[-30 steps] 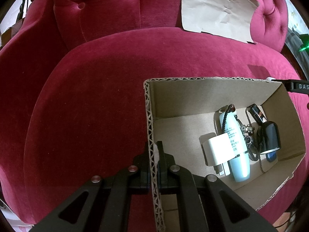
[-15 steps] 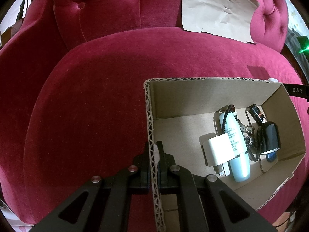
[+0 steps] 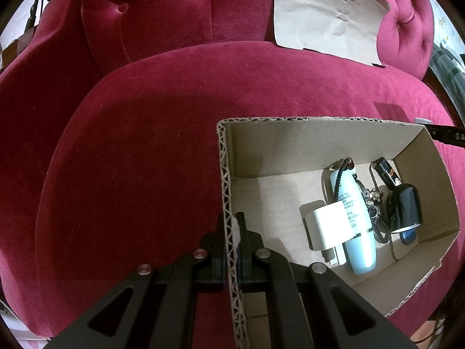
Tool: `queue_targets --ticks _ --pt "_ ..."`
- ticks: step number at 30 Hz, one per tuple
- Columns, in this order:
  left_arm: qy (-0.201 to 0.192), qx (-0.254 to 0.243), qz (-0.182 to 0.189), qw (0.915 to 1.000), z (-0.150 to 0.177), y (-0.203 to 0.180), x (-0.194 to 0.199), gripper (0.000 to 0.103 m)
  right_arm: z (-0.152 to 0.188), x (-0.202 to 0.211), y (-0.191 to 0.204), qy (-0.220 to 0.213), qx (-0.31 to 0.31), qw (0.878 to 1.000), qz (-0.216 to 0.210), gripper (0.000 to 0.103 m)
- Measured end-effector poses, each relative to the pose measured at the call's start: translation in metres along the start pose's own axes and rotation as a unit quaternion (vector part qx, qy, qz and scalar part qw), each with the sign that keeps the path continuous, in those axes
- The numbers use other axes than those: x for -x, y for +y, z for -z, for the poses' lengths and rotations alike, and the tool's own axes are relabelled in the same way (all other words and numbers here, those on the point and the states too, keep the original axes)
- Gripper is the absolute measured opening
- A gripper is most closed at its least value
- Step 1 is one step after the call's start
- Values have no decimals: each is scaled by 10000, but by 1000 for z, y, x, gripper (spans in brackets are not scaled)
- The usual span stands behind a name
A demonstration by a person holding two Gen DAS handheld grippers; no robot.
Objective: Organize rigid objects
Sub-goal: 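Lift the white charger with the right gripper and carry it over the box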
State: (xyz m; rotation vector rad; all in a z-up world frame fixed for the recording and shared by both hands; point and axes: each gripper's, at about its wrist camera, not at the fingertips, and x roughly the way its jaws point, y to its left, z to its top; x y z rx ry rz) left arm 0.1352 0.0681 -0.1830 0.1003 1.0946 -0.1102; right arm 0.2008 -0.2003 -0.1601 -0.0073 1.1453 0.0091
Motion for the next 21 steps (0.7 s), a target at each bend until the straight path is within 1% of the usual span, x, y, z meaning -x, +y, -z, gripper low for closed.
queue_targets --ticks 11,21 --pt "-18 -10 -10 10000 0 0 0 4 3 30 3 -134 -17 9999 53 46" --pt "-28 -12 -18 10000 0 0 1 4 6 63 13 -316 -10 9995 17 46"
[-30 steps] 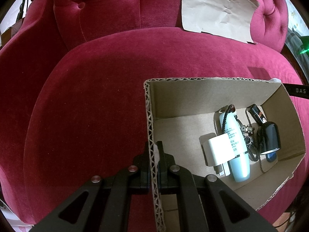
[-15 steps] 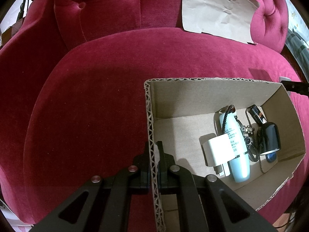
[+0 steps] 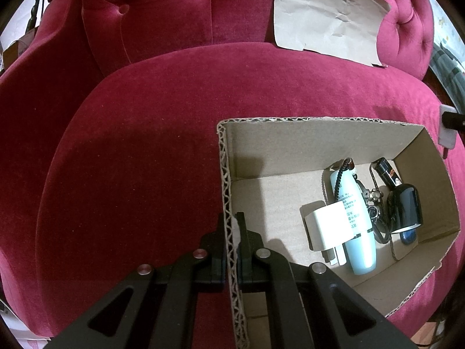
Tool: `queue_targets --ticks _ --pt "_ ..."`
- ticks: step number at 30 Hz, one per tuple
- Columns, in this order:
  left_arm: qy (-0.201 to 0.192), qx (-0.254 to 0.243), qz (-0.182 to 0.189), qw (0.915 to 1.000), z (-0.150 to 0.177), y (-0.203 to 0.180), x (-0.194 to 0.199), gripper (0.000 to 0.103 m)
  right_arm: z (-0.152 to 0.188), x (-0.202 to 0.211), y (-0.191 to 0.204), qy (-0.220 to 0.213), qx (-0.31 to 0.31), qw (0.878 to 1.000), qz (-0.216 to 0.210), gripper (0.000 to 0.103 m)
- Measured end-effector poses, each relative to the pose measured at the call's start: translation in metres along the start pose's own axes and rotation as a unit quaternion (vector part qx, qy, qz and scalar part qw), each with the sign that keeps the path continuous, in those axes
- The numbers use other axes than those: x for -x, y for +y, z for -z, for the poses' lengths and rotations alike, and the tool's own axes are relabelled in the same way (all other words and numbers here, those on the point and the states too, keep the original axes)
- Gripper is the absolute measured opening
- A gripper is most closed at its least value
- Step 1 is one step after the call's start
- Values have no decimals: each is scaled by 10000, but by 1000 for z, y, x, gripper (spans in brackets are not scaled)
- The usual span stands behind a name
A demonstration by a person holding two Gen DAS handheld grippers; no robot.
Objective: Organize rigid objects
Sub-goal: 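Lift the white charger with the right gripper and carry it over the box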
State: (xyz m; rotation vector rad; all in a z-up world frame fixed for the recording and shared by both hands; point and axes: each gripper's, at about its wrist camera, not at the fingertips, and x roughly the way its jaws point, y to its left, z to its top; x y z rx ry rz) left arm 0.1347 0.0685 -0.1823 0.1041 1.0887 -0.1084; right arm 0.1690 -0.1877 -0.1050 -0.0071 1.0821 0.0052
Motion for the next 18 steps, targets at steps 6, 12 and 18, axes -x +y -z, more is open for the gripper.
queue_targets --ticks 6,12,18 --pt "-2 -2 -3 10000 0 0 0 4 1 20 12 -105 91 9999 -51 46" --pt "-8 -1 -14 10000 0 0 1 4 6 38 32 -155 249 9994 -167 46" --pt "-9 -5 -15 10000 1 0 1 4 11 46 55 -153 422 9985 -324 46"
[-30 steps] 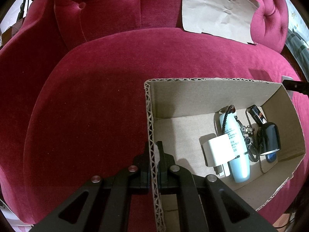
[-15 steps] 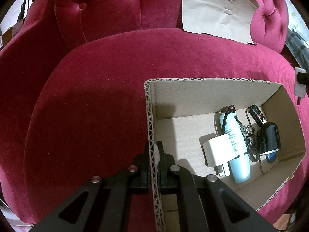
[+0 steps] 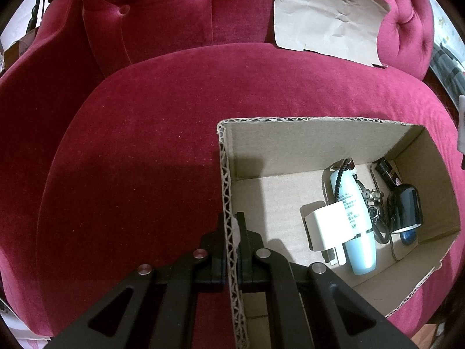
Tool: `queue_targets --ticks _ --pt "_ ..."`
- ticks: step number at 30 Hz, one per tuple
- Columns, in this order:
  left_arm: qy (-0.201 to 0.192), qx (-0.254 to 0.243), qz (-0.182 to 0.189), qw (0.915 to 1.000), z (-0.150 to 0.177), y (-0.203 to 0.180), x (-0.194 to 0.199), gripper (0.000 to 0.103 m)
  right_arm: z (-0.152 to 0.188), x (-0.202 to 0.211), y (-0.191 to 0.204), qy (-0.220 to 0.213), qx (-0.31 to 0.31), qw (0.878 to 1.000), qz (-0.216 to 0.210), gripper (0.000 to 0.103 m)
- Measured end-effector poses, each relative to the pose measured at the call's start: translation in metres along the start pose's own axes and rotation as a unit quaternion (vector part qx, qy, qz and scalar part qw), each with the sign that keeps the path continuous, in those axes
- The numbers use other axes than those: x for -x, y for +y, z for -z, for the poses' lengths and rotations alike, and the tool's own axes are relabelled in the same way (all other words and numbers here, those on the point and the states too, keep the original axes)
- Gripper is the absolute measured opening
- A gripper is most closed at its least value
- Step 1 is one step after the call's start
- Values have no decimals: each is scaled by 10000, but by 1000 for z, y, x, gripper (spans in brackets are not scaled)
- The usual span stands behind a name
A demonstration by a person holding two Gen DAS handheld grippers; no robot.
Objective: Organize rigid objects
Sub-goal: 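Lift the white charger with the right gripper and carry it over the box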
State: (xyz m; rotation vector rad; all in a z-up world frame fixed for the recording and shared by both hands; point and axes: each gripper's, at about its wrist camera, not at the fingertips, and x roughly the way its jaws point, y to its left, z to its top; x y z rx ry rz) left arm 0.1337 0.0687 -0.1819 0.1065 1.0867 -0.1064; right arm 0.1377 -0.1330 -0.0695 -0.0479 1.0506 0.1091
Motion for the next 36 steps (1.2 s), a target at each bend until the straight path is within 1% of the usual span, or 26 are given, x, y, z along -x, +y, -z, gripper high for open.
queue_targets --ticks 14,26,36 --pt "5 11 -9 10000 0 0 0 4 13 -7 54 101 400 9986 -334 46" --pt "9 11 -12 10000 -1 -1 0 4 22 -28 79 257 491 9975 -449 46" --pt "10 9 -10 10000 -1 0 0 4 27 -45 88 346 393 9974 -496 46"
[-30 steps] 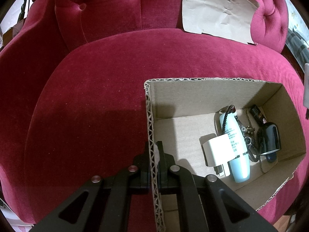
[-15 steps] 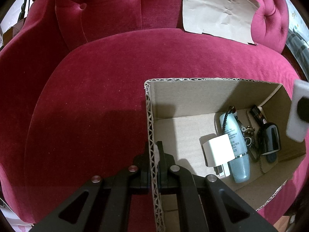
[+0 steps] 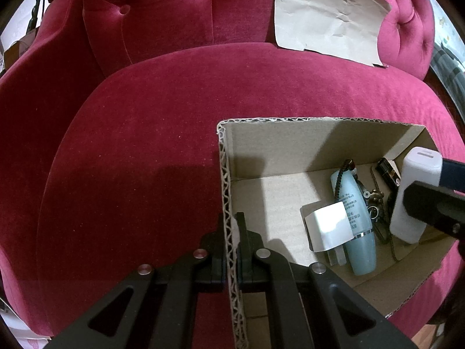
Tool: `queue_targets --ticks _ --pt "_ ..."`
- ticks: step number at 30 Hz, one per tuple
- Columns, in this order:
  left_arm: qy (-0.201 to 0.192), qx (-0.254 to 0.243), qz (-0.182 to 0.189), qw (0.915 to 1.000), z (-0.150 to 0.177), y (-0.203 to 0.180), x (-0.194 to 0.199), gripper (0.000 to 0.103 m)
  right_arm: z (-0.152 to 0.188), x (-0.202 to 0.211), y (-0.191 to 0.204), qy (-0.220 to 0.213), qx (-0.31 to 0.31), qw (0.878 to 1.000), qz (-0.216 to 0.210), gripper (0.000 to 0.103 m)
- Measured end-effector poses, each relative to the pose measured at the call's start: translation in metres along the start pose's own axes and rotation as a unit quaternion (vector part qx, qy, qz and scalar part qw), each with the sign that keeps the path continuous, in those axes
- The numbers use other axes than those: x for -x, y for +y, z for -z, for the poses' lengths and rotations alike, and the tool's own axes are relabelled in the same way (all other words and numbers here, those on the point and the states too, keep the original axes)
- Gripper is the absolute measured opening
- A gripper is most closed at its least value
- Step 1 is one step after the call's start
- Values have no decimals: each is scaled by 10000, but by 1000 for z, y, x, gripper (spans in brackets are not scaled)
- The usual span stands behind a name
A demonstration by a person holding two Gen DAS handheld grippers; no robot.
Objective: Organize rigid objects
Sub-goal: 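Lift the white charger with the right gripper and carry it over the box, then open the right gripper to drop the white charger into the box, then lower the box onto the sofa seat with the left gripper and release it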
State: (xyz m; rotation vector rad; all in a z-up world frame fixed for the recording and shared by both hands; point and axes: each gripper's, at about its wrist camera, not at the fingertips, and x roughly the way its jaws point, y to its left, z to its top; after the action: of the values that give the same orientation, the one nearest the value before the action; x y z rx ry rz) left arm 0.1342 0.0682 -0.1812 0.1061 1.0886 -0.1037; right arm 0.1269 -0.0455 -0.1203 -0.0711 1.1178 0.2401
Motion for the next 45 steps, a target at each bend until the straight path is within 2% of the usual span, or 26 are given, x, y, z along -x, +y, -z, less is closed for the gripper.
queue_targets --ticks 13,14,15,16,18,19,25,45 --pt "-6 -7 -11 10000 0 1 -1 4 -2 -3 2 8 30 10000 -87 47" --pt "-9 -11 -17 10000 0 0 -1 4 -2 -3 2 -22 37 10000 -64 51" --pt "-7 -12 -20 10000 0 0 -1 4 -3 -1 1 -98 20 10000 -7 62" --pt "-9 -11 -23 10000 0 0 -1 4 -4 0 0 -164 -9 9998 61 80" --pt "-10 -4 -22 10000 0 -1 -1 4 -5 4 -3 -304 -90 9994 142 100" --pt "-11 -10 -26 10000 0 -1 -1 4 -5 6 -4 -354 -106 9992 182 102" --pt "-12 -11 -38 10000 1 -2 0 4 -5 -2 -5 -158 -65 9994 290 103" --pt "-15 -39 -146 9999 1 -5 2 5 0 2 -23 -199 -386 9987 277 103"
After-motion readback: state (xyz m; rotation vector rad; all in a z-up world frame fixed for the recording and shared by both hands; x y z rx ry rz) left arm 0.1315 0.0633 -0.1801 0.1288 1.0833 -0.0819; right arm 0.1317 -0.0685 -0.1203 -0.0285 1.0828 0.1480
